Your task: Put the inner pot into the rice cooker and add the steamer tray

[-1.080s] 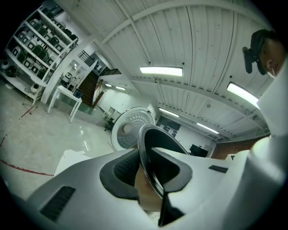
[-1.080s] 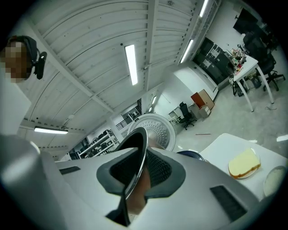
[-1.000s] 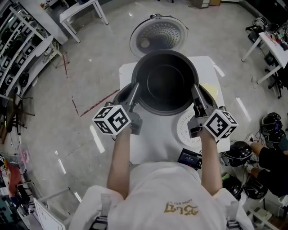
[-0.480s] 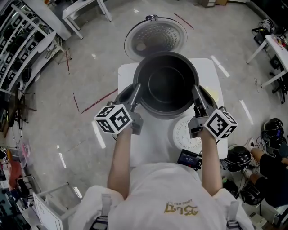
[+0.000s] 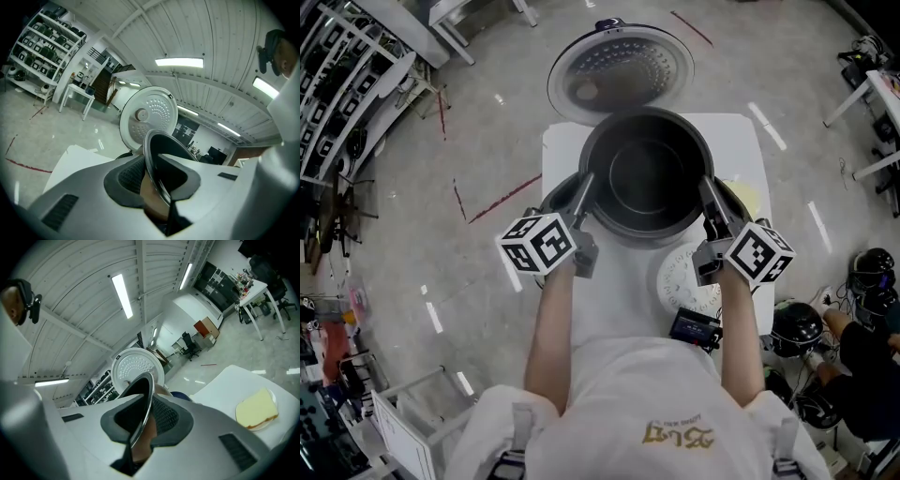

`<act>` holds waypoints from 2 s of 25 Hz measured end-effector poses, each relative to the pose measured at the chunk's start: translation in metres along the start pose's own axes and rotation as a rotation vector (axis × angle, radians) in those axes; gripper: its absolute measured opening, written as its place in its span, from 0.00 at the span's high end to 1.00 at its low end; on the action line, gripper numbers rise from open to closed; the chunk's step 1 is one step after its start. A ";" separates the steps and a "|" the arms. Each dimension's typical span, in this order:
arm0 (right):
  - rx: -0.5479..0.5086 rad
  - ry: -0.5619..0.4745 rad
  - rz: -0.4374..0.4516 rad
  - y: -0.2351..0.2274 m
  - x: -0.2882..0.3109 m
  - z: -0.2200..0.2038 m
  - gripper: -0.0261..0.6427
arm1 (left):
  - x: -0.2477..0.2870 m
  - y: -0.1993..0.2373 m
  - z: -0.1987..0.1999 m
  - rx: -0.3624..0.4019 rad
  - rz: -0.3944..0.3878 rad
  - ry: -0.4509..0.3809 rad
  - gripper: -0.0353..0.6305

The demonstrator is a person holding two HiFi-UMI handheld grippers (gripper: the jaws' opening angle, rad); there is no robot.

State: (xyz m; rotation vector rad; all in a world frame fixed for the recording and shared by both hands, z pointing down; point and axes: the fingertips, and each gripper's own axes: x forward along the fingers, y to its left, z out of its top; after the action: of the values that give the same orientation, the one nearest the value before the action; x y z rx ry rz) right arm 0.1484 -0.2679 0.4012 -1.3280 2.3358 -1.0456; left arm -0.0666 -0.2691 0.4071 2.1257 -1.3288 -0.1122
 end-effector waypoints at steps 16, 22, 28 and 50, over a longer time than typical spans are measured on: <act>-0.048 0.214 -0.078 -0.047 0.031 -0.036 0.85 | 0.030 0.038 -0.037 0.077 0.113 0.137 0.77; -0.143 0.268 -0.112 -0.055 0.032 -0.046 0.83 | 0.035 0.046 -0.051 0.168 0.155 0.197 0.76; -0.256 0.327 -0.158 -0.055 0.038 -0.045 0.81 | 0.040 0.050 -0.050 0.197 0.183 0.230 0.75; -0.356 0.254 -0.259 -0.048 0.014 -0.048 0.73 | 0.019 0.046 -0.049 0.271 0.175 0.170 0.64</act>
State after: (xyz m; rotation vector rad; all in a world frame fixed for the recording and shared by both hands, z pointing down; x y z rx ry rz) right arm 0.1457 -0.2733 0.4707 -1.7590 2.6867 -0.9441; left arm -0.0747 -0.2760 0.4760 2.1678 -1.4877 0.3312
